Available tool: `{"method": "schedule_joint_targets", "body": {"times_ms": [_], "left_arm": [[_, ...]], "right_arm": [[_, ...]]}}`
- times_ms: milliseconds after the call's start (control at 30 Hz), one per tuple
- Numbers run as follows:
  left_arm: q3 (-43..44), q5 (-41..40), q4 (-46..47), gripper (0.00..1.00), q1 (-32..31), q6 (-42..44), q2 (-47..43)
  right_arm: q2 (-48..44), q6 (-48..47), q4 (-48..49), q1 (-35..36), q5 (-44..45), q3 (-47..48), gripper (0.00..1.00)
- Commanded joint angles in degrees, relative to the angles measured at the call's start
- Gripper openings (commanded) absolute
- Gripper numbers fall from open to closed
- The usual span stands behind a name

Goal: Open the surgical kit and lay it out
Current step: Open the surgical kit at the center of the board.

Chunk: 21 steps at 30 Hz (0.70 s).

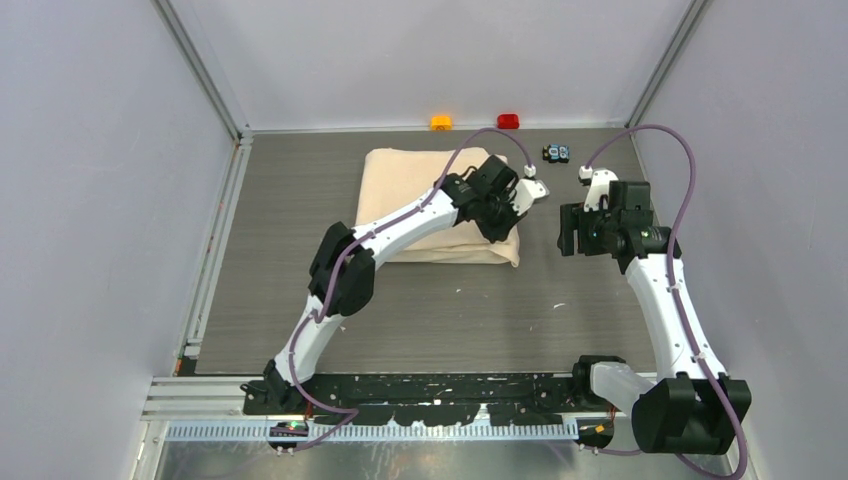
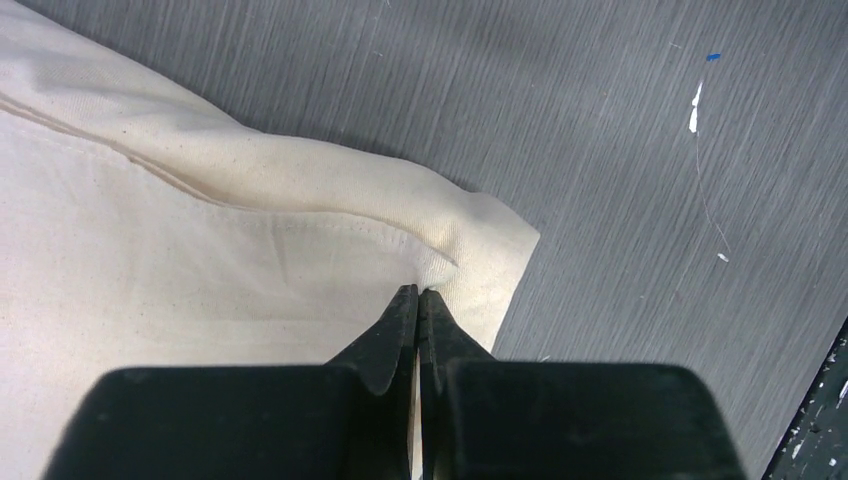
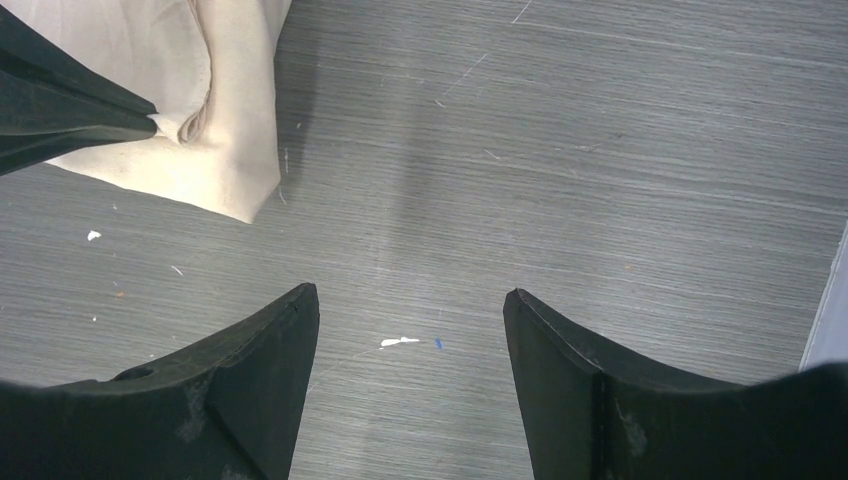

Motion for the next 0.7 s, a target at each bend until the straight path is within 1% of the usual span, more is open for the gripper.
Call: {"method": "schedule_joint_targets", "body": {"times_ms": [0,100,167,267,333,367,533,633,667], "left_arm": [[3.27,0.41,-0.49,0.00,0.80,-1.65,-1.28],[2.42,-4.00,0.80,0.00,2.77,-4.47,-4.50],[0.45,-5.49,2.05,0.00,5.54,-6.13,-8.07],[-5.22,-5.71,3.98,0.00,11.80,-9.55,-16.01],[-10.48,-5.58,5.02,0.00,17.64,-11.96,-22.66],[-13.45,-5.52,5.46,0.00,20.83,-12.36,-27.76],[-32.73,-4.03,10.46,0.00,43.96,-12.14,-48.26],[-41.52,-2.78,12.78,0.00,58.44,-8.78,-57.80],[-44.07,-4.46,12.84,0.00,63.11,-6.06,-60.72]], "right_arm": [[0.26,-0.36,1.22,-0.32,-0.45,0.50,0.73],[0.32,-0.34,1.22,-0.33,-0.37,0.59,0.73],[0.26,-0.32,1.22,-0.33,-0.37,0.75,0.73],[-0.15,-0.19,1.22,-0.33,-0.34,0.92,0.72],[-0.57,-0.02,1.22,-0.33,-0.20,1.06,0.73],[-0.78,0.11,1.22,-0.38,-0.11,1.18,0.73],[-1.25,0.41,0.98,-0.33,-0.35,2.26,0.72],[-0.57,0.49,0.83,-0.25,-0.81,2.85,0.73],[-0.24,0.59,0.71,-0.24,-1.08,3.10,0.73]]}}
